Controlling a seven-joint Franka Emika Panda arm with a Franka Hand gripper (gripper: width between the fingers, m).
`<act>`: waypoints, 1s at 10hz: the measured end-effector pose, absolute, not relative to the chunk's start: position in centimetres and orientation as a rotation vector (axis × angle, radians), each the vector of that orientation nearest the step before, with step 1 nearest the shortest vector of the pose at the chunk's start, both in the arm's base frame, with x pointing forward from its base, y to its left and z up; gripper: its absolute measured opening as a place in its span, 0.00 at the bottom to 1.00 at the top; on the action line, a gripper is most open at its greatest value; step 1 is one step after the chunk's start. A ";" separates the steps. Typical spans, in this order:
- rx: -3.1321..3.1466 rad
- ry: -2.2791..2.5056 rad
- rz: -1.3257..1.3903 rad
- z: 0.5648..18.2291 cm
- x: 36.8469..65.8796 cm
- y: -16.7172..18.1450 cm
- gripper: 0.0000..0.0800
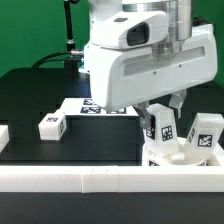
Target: Assemble stool
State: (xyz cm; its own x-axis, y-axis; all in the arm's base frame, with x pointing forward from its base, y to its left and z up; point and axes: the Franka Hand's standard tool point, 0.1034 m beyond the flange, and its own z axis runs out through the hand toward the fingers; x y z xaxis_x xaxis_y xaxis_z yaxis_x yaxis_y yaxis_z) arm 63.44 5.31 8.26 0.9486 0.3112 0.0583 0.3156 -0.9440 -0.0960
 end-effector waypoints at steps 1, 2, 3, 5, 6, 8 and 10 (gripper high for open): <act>-3.019 -0.243 -0.067 8.2 63.6 5.6 0.42; -3.025 -0.071 -0.074 8.2 63.7 6.0 0.42; -3.023 0.037 -0.074 8.2 63.8 6.4 0.42; -2.987 0.366 -0.053 8.2 63.8 6.5 0.42; -2.967 0.488 -0.045 8.2 63.8 6.5 0.42; -2.808 0.977 -0.100 8.2 63.9 7.3 0.42; -2.610 1.348 -0.095 8.0 63.8 8.5 0.42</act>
Offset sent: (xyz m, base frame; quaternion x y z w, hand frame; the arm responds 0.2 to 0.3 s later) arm 0.0000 0.0000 0.0000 0.0000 0.0000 0.2667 0.9638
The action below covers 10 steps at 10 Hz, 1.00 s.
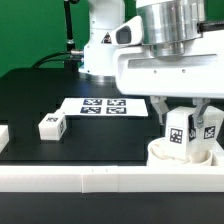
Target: Assemble stool
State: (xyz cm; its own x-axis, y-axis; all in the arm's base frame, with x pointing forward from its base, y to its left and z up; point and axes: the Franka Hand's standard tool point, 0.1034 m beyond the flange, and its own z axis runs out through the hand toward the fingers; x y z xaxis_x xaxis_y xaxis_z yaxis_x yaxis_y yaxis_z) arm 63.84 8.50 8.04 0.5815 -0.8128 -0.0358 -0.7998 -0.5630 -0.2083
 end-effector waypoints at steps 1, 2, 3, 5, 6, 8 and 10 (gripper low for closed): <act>-2.449 1.581 -0.062 7.9 63.7 8.9 0.42; -2.317 1.736 -0.028 7.9 63.7 9.1 0.42; -2.187 1.867 0.002 7.8 63.8 9.3 0.42; -1.889 2.154 0.090 7.7 64.4 10.2 0.42; -1.806 2.222 0.118 7.7 64.4 10.3 0.42; -1.775 2.244 0.126 7.6 64.4 10.4 0.53; -1.924 2.121 0.136 8.2 64.3 10.2 0.70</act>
Offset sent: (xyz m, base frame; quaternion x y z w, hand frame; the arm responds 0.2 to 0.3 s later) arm 0.0143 0.0111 -0.0133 0.0047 -0.0133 0.3957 0.9183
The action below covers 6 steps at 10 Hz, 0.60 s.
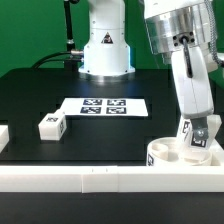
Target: Assemble stool
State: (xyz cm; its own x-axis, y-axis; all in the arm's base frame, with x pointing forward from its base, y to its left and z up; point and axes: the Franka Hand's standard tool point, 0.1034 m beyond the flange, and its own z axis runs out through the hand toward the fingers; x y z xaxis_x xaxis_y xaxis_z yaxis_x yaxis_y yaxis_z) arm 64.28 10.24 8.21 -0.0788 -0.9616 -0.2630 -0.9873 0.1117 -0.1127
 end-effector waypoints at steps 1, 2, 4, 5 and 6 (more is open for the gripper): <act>-2.007 2.036 0.139 9.2 64.3 10.3 0.79; -2.124 1.899 0.119 9.9 64.4 10.4 0.81; -2.345 1.612 0.078 10.3 64.5 10.3 0.81; -2.440 1.460 0.052 10.2 64.5 10.3 0.81; -2.502 1.349 0.033 10.2 64.5 10.3 0.81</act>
Offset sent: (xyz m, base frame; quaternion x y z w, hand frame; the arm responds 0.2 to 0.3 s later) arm 0.0000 0.0000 0.0000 0.0000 0.0000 -0.1790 0.9838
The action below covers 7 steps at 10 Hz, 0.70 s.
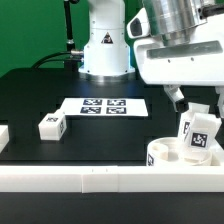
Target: Assemble stool
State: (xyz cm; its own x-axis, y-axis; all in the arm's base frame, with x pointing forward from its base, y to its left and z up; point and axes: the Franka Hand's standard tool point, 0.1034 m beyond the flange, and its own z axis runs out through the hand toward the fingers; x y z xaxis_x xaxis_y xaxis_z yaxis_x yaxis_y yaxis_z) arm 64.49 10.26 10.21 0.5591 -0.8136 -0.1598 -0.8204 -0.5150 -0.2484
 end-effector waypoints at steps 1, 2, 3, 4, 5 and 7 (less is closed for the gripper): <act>-2.572 1.222 0.018 10.1 64.4 10.3 0.81; -2.734 0.920 0.012 9.9 64.0 10.4 0.81; -2.823 0.679 0.009 10.0 64.0 10.6 0.81; -2.881 0.482 0.013 10.2 64.3 11.1 0.81; -2.918 0.309 -0.010 10.2 64.5 11.4 0.81; -2.940 0.040 -0.040 10.1 64.5 10.9 0.81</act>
Offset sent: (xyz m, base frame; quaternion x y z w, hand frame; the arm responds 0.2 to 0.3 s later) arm 0.0106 0.0248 0.0077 -0.0505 -0.0630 -0.4165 0.9055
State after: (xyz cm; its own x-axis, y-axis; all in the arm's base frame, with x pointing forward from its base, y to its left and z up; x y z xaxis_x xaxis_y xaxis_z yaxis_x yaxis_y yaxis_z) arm 64.49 10.89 10.10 0.9993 -0.0299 0.0239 -0.0245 -0.9794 -0.2003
